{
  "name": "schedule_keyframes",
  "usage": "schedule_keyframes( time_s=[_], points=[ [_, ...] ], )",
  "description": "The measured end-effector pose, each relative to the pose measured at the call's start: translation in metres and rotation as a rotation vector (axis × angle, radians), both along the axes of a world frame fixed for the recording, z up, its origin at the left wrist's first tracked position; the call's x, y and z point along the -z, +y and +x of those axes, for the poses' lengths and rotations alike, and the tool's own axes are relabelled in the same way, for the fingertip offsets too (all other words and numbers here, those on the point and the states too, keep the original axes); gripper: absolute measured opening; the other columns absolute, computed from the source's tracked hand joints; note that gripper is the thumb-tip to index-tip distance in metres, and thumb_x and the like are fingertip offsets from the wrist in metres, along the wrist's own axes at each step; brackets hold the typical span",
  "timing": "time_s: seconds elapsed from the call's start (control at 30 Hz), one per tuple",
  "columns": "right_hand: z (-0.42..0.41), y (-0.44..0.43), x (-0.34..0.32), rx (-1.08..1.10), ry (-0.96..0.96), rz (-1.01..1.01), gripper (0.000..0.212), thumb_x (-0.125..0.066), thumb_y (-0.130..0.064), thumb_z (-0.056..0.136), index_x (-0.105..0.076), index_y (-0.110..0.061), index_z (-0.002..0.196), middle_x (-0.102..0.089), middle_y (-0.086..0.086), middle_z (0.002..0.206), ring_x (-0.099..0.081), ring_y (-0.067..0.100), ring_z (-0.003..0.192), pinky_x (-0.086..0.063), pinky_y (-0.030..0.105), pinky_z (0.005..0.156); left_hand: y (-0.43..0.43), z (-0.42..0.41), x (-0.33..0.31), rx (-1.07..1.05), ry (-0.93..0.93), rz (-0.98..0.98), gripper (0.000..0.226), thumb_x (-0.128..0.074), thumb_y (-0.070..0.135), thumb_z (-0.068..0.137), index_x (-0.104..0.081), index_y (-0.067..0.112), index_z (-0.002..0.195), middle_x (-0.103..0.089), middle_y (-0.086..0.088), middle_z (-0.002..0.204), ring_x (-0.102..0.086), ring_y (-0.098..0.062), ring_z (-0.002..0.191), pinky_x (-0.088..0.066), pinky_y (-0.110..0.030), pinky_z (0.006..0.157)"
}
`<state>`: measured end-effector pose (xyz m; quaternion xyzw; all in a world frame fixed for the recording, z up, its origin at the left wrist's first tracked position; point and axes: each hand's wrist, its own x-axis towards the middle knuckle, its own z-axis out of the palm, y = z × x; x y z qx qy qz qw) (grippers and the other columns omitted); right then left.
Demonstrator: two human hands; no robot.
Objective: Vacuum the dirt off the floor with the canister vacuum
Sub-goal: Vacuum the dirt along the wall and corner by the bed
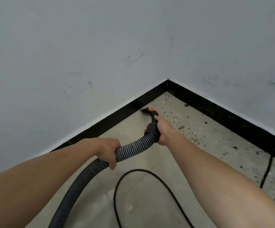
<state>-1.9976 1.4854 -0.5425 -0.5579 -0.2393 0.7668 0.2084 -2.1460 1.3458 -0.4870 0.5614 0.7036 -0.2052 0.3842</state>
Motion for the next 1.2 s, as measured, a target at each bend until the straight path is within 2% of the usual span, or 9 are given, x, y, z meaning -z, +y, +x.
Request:
schedule_keyframes(
  time_s=[0.2, 0.37, 0.47, 0.63, 0.77, 0.9, 1.03, 1.13, 1.2],
  points=[
    [-0.035, -0.027, 0.001, 0.012, -0.012, 0.001, 0.042, -0.055, -0.038, 0.100, -0.056, -0.002, 0.122, -0.066, 0.016, 0.089, -0.064, 0.030, 0.070, -0.054, 0.037, 0.055, -0.018, -0.034, 0.006, 0.021, 0.062, -0.020, 0.045, -0.082, 0.021, 0.069, -0.053, 0.023, 0.104, -0.058, 0.003, 0.100, -0.061, -0.022, 0.101, -0.055, -0.035, 0.087],
    [-0.031, -0.041, 0.015, 0.154, -0.041, 0.034, 0.032, -0.055, -0.037, 0.101, -0.055, -0.004, 0.100, -0.065, 0.017, 0.087, -0.063, 0.031, 0.069, -0.056, 0.041, 0.059, -0.023, -0.043, 0.015, 0.020, 0.065, -0.013, 0.044, -0.082, 0.024, 0.068, -0.056, 0.025, 0.104, -0.061, 0.003, 0.104, -0.061, -0.020, 0.100, -0.056, -0.035, 0.086],
    [-0.033, -0.018, 0.008, 0.169, -0.050, 0.059, 0.034, -0.057, -0.039, 0.099, -0.055, -0.006, 0.106, -0.066, 0.017, 0.095, -0.064, 0.032, 0.076, -0.058, 0.044, 0.067, -0.015, -0.040, 0.018, -0.027, 0.014, 0.065, 0.046, -0.081, 0.027, 0.070, -0.054, 0.026, 0.106, -0.059, 0.003, 0.105, -0.060, -0.020, 0.099, -0.055, -0.037, 0.087],
    [-0.038, 0.009, 0.000, 0.155, -0.071, 0.072, 0.031, -0.055, -0.039, 0.100, -0.052, -0.008, 0.106, -0.064, 0.015, 0.092, -0.062, 0.028, 0.070, -0.054, 0.041, 0.057, 0.003, -0.043, 0.018, -0.094, -0.051, 0.168, 0.039, -0.079, 0.028, 0.073, -0.052, 0.027, 0.102, -0.057, 0.007, 0.096, -0.060, -0.018, 0.094, -0.056, -0.035, 0.086],
    [-0.042, 0.032, 0.004, 0.156, -0.124, 0.119, 0.036, -0.055, -0.039, 0.100, -0.052, -0.007, 0.117, -0.065, 0.014, 0.089, -0.063, 0.028, 0.067, -0.053, 0.036, 0.051, 0.018, -0.043, 0.025, -0.125, -0.065, 0.236, 0.039, -0.078, 0.028, 0.074, -0.051, 0.027, 0.102, -0.058, 0.002, 0.100, -0.060, -0.018, 0.094, -0.056, -0.037, 0.086],
    [-0.046, 0.062, 0.010, 0.190, -0.182, 0.158, 0.051, -0.059, -0.044, 0.096, -0.052, -0.009, 0.132, -0.067, 0.015, 0.105, -0.068, 0.032, 0.082, -0.055, 0.038, 0.054, 0.031, -0.038, 0.029, -0.163, -0.090, 0.325, 0.038, -0.076, 0.032, 0.077, -0.050, 0.024, 0.104, -0.057, 0.002, 0.101, -0.059, -0.018, 0.094, -0.055, -0.037, 0.085],
    [-0.044, 0.086, 0.024, 0.230, -0.242, 0.167, 0.055, -0.061, -0.045, 0.093, -0.052, -0.009, 0.134, -0.066, 0.014, 0.114, -0.068, 0.034, 0.090, -0.057, 0.040, 0.054, 0.042, -0.033, 0.031, -0.181, -0.078, 0.361, 0.044, -0.075, 0.035, 0.079, -0.051, 0.021, 0.113, -0.057, 0.000, 0.106, -0.059, -0.019, 0.097, -0.054, -0.037, 0.087],
    [-0.038, 0.081, 0.014, 0.324, -0.241, 0.182, 0.046, -0.059, -0.039, 0.096, -0.051, -0.009, 0.131, -0.061, 0.011, 0.104, -0.064, 0.034, 0.093, -0.059, 0.048, 0.070, 0.048, -0.029, 0.033, -0.183, -0.059, 0.371, 0.043, -0.073, 0.035, 0.081, -0.051, 0.019, 0.115, -0.056, -0.002, 0.108, -0.058, -0.019, 0.098, -0.053, -0.036, 0.088],
    [-0.029, 0.083, 0.018, 0.386, -0.250, 0.184, 0.044, -0.057, -0.035, 0.099, -0.050, -0.010, 0.134, -0.056, 0.008, 0.097, -0.058, 0.031, 0.092, -0.055, 0.046, 0.079, 0.053, -0.025, 0.035, -0.172, -0.052, 0.377, 0.042, -0.073, 0.036, 0.081, -0.051, 0.019, 0.113, -0.056, -0.001, 0.106, -0.057, -0.019, 0.097, -0.052, -0.036, 0.086]
  ],
)
